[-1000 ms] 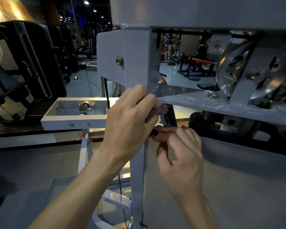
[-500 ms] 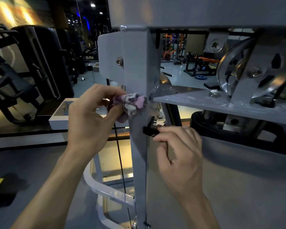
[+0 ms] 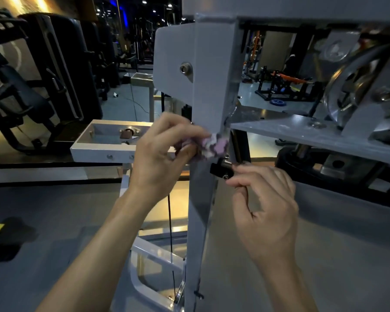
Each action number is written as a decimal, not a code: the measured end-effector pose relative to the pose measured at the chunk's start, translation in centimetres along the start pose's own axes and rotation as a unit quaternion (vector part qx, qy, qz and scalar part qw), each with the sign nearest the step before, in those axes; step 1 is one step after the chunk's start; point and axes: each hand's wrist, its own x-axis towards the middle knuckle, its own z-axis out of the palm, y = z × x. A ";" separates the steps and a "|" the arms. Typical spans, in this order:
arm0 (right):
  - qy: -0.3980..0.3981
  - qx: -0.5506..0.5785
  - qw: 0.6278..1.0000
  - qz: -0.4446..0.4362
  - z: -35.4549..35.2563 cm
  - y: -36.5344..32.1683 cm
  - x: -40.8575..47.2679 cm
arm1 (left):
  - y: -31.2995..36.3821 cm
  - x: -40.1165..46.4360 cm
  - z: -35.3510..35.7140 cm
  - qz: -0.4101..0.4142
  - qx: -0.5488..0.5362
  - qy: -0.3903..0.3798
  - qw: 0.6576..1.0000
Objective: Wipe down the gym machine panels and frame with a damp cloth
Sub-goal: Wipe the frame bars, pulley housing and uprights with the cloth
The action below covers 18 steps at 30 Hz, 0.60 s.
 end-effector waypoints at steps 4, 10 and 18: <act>0.005 0.002 1.000 0.000 0.1 -0.1 0.0 | -1.6 -2.3 0.0 -0.004 0.024 -0.036 0.999; 0.022 -0.011 1.000 0.014 0.6 -0.5 -0.1 | -0.7 1.8 -0.6 0.032 0.018 0.035 0.999; 0.052 -0.028 0.998 0.026 1.3 -1.0 -0.1 | -4.3 -7.2 1.6 0.022 0.003 -0.093 0.995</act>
